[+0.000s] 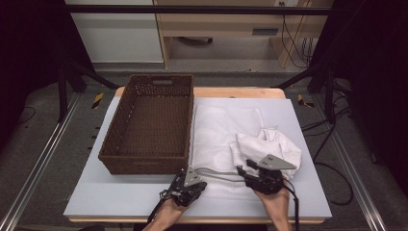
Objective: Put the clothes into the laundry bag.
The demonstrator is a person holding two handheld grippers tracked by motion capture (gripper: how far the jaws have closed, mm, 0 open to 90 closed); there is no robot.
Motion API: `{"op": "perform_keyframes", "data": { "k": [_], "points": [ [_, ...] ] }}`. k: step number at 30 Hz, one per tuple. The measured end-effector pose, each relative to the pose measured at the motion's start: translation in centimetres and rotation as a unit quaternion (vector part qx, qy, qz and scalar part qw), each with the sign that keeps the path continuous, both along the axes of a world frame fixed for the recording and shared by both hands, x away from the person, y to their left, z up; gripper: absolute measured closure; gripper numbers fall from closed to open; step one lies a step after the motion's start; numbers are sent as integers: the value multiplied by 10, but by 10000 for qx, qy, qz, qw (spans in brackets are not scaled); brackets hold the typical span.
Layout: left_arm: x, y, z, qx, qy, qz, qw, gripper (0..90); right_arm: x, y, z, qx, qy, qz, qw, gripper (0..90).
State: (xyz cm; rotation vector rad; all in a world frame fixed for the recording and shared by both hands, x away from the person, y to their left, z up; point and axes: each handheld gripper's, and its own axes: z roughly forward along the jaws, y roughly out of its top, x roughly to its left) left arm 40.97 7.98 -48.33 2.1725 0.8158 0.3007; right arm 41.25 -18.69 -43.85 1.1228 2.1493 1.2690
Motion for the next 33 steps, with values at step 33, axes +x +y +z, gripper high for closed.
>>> {"op": "perform_keyframes", "data": {
  "k": [33],
  "points": [
    [23,-28,41,-85,-691,7,9976,622,17,10,-18,-319,-15,-251,9992,891]
  ]
}}
